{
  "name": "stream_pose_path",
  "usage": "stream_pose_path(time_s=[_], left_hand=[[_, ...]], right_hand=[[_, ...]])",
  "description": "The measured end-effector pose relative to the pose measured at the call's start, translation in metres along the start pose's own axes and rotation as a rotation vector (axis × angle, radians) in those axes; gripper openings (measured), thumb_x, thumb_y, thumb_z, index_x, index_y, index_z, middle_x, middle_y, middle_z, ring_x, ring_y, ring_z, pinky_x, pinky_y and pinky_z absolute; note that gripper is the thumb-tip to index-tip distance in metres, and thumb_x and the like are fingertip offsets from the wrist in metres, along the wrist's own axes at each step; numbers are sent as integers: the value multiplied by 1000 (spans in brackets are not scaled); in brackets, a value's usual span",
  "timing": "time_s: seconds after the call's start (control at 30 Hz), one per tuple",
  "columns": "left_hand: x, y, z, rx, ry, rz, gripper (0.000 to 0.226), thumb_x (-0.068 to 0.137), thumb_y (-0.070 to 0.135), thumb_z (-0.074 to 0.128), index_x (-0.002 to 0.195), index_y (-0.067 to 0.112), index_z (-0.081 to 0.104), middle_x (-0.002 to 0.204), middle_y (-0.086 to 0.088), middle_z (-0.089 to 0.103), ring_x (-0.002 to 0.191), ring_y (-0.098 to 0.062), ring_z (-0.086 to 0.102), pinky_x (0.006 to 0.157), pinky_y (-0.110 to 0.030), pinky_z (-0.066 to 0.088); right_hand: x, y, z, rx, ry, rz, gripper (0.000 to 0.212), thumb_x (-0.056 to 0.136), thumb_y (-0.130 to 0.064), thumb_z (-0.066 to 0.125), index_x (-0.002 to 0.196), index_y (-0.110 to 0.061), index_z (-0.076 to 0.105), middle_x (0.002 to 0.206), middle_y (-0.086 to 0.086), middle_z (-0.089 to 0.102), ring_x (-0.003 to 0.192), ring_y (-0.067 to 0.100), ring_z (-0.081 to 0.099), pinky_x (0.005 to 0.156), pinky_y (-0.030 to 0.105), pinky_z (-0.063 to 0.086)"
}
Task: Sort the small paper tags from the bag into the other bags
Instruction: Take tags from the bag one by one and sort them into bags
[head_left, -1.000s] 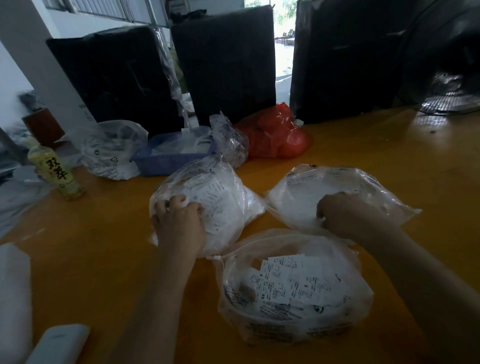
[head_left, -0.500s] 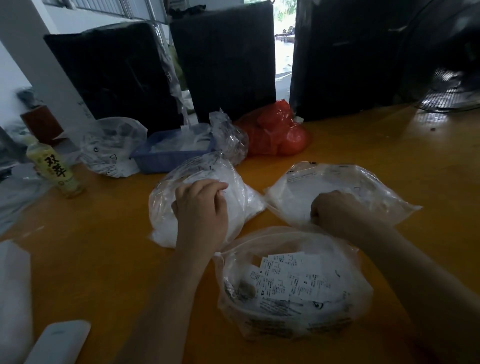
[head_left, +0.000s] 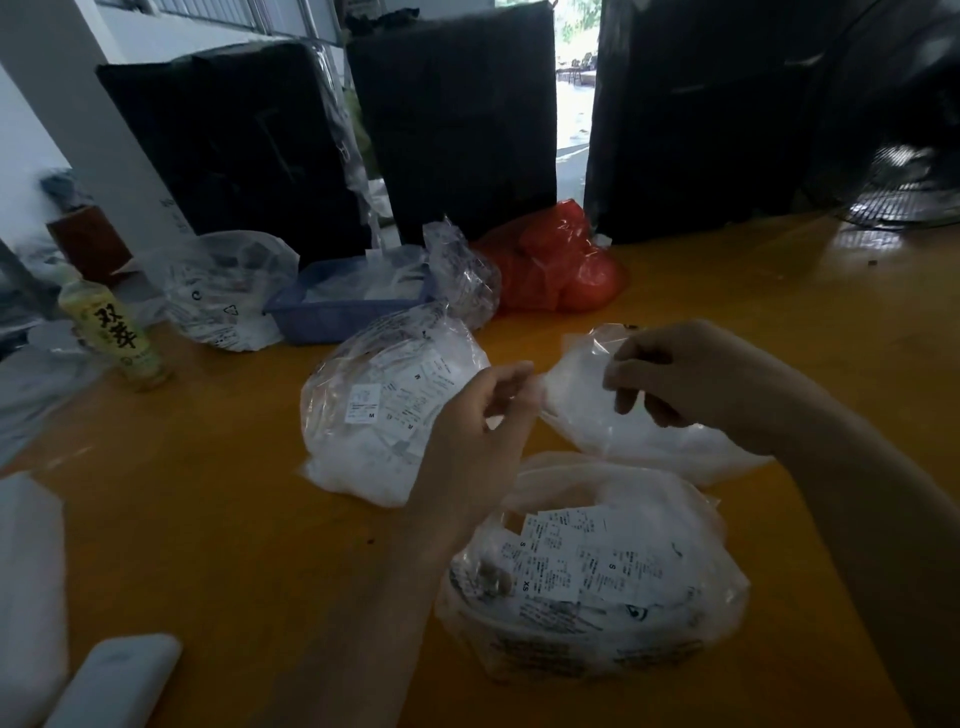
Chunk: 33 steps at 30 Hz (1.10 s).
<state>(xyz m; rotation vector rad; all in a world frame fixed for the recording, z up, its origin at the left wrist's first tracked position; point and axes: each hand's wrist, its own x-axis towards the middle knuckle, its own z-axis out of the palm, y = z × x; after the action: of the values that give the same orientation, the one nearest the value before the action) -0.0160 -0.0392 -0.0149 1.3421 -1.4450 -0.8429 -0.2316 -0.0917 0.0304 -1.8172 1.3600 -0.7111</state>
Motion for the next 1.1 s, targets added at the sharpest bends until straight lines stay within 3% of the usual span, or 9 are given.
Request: stream_pose_path(time_s=[0.07,0.13,0.3,0.4,0.5,0.63,0.8,0.97,1.1], left_hand=[[-3,2,6,-168,-89,-128,63,81,73,66,135,43,60,122,18,71,101,-2,73,88,-32,62],[-6,3,11,-281,-149,-180,69,78,71,72,137,37,62,124,7,72,101,-11,76,86,-35,63],[-6,10,8,-537,-124,-206,22,91,39,74,106,26,82,111,-5,79,96,-15,74,73,-25,57],[-6,12,6,-484,-64,-194,15,98,28,69,100,24,83,108,-3,80,93,-14,74,72,-23,57],[-7,15,2,-349,-62,-169,15,95,31,73,100,19,81,100,-1,80,91,-16,76,71,-20,58],[-9,13,1,-168,-95,-103,15,96,32,72,99,19,80,93,0,80,88,-19,75,75,-27,62],[-5,10,-1,-375,-29,-212,11,97,27,72,101,18,76,101,-1,80,94,-15,77,58,-20,54],[3,6,-6,-823,47,-377,15,93,3,69,109,3,69,100,-14,80,92,-24,79,65,-21,61],[6,4,-10,-958,75,-368,31,77,1,74,107,-2,68,98,-19,79,92,-27,79,66,-20,62]], right_hand=[[-7,-9,1,94,-81,-53,16,97,-20,65,85,-14,74,76,1,74,53,8,56,51,19,44],[-14,-15,4,121,-142,-100,19,99,-17,63,85,-11,74,76,4,74,54,10,55,50,17,44],[-21,-25,9,92,-246,-142,29,102,-19,57,80,-8,73,63,1,69,51,11,53,50,18,44],[-20,-26,12,95,-172,-153,32,103,-30,54,85,-11,72,65,-3,70,51,7,55,50,17,46],[-18,-25,16,40,-53,-199,25,90,-50,62,94,-27,70,67,-15,69,52,0,57,51,11,45],[-14,-21,22,-151,10,-293,4,89,-37,73,87,-36,70,79,-26,68,68,3,64,55,7,45],[-8,-13,29,-175,87,-297,24,94,-41,67,73,-30,69,68,-19,67,58,2,62,54,6,44],[1,-5,38,-218,-16,-160,33,103,-43,51,82,-25,69,71,-13,72,55,3,63,52,14,44],[-4,6,69,-688,-442,-233,23,97,-48,61,94,-27,69,86,-9,69,74,4,64,70,21,52]])
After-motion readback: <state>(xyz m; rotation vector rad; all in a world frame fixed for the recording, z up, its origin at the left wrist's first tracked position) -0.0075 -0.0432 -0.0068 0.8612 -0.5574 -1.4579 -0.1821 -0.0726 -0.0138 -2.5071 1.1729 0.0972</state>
